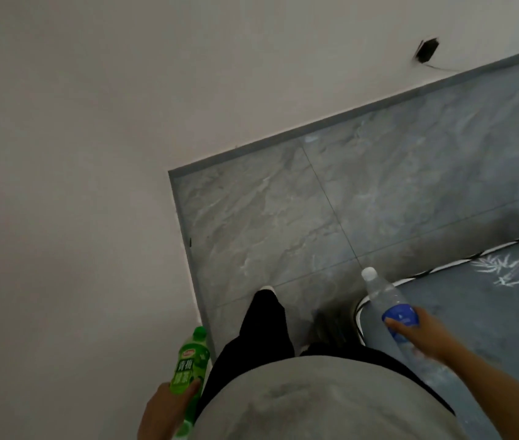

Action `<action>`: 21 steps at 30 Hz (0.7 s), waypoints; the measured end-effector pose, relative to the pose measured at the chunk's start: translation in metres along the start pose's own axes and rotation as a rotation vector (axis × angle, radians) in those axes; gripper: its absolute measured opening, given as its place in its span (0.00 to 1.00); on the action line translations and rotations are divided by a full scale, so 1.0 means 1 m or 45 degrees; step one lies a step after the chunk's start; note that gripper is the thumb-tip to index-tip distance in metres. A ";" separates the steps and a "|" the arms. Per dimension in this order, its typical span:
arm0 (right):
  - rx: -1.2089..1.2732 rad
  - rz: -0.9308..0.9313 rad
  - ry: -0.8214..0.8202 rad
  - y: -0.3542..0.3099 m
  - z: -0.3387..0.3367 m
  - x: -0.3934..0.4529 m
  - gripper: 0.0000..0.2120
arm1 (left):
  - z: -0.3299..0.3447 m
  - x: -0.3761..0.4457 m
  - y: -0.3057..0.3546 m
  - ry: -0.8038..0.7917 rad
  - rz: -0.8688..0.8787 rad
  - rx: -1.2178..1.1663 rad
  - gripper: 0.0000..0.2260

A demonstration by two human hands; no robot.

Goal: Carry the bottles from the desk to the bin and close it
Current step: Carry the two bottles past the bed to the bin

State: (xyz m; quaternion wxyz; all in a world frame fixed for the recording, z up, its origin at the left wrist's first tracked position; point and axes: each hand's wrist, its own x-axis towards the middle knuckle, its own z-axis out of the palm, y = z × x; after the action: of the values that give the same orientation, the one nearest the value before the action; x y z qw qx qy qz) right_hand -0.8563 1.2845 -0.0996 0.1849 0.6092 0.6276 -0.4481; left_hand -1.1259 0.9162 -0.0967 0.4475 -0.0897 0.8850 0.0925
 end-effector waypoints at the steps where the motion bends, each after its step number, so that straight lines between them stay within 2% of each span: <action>1: 0.024 0.018 -0.001 -0.009 -0.002 0.005 0.29 | -0.012 0.011 0.017 0.010 0.037 0.032 0.24; 8: 0.304 0.336 0.073 -0.042 -0.001 0.020 0.28 | -0.089 0.071 0.171 0.015 0.271 0.322 0.27; 13: 0.486 0.556 0.199 -0.057 -0.011 0.029 0.29 | -0.109 0.091 0.296 0.024 0.475 0.455 0.28; 17: 0.606 0.600 0.170 -0.073 -0.037 0.066 0.29 | -0.105 0.098 0.389 -0.020 0.620 0.533 0.19; 21: 0.673 0.553 0.196 -0.094 -0.087 0.109 0.23 | -0.099 0.100 0.459 -0.070 0.653 0.598 0.18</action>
State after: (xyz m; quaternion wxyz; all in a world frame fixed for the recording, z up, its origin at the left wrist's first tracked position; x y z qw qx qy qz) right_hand -0.9369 1.4320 -0.1068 0.0640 0.7873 0.3577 -0.4981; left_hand -1.3715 1.3281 -0.0818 0.4418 0.2435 0.8634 -0.0018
